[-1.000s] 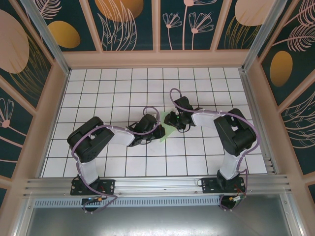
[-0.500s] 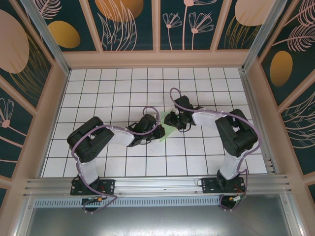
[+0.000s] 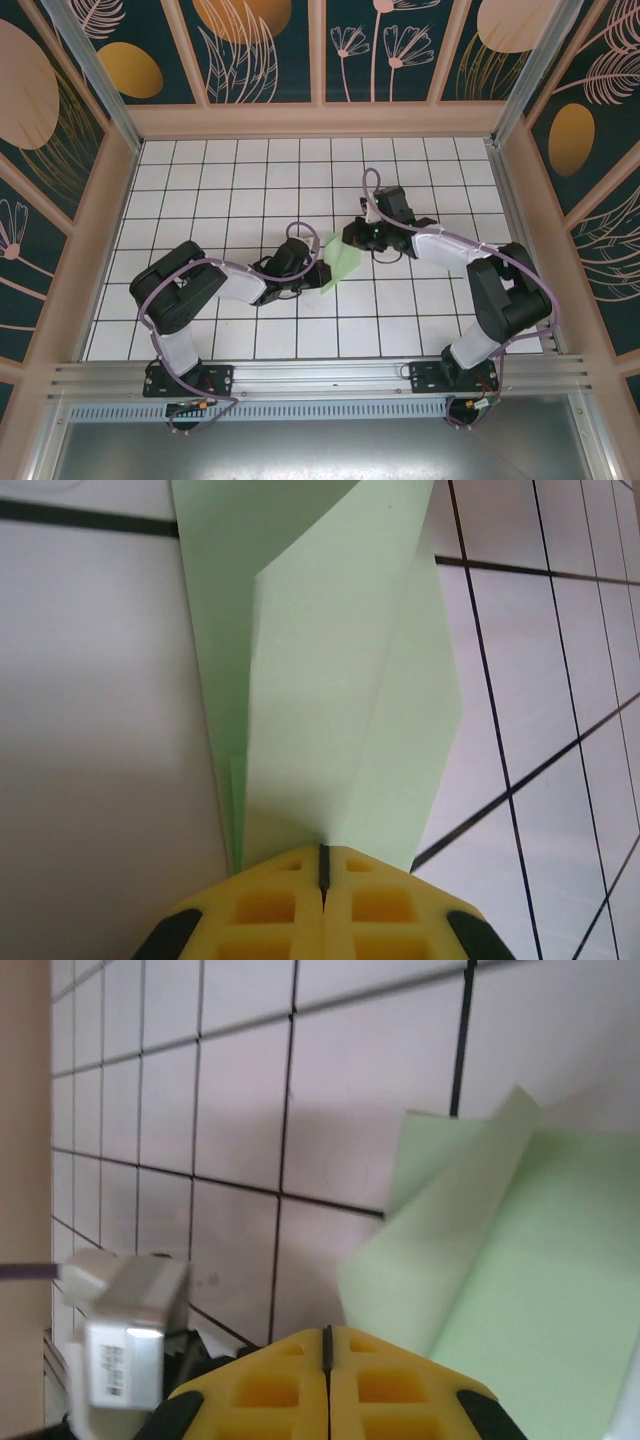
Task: Fold a paper plane with a square sheet of paper (pick it up from the middle)
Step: Fourth fold the wing at the center of the table.
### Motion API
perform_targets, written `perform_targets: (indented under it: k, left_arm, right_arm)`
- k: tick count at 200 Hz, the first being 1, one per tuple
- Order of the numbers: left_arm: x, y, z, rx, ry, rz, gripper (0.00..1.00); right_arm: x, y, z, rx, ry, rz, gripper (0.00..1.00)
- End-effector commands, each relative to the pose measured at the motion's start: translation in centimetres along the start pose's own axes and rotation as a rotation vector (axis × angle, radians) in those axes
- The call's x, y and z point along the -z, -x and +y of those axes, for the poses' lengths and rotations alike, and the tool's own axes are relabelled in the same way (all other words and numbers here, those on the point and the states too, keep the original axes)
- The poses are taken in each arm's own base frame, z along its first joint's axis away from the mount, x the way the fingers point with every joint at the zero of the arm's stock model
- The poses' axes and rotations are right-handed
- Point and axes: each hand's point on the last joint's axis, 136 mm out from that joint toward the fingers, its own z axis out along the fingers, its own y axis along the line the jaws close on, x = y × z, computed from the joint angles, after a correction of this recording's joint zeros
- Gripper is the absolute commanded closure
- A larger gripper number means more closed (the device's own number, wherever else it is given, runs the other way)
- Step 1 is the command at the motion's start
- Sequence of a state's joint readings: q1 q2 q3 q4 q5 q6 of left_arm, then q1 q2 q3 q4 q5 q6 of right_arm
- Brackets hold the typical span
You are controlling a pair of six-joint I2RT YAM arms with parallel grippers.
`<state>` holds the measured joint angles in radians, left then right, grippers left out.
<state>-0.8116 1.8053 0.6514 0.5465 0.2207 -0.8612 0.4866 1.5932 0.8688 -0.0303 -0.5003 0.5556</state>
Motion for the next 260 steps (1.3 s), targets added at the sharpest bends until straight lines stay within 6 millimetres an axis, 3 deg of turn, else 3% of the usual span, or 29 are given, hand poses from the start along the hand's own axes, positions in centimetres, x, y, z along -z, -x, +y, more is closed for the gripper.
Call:
perform_targets:
  k: [1,39,136,227,239,260]
  left_arm:
    - [1.0,-5.8,4.5,0.029,0.114,0.196,1.0]
    - [1.3,-6.3,4.6,0.033,0.105,0.203,1.0]
    - [1.4,-6.3,4.8,0.041,0.117,0.203,1.0]
    - [2.0,-7.5,5.5,0.045,0.127,0.233,1.0]
    - [2.1,-7.7,5.7,0.047,0.127,0.24,1.0]
    - [2.2,-7.9,5.8,0.047,0.129,0.242,1.0]
  right_arm:
    - [-0.9,-1.7,0.8,0.026,0.082,0.035,0.94]
    - [-2.4,-4.2,0.4,0.042,0.067,0.085,0.95]
    - [-4.9,-6.4,-1.2,0.029,0.029,0.162,0.97]
    - [-6.0,-5.3,-4.3,0.076,-0.053,0.167,0.97]
    - [-5.5,-3.8,-5.6,0.063,-0.08,0.139,0.97]
    - [-5.4,-2.5,-6.0,0.068,-0.079,0.125,0.98]
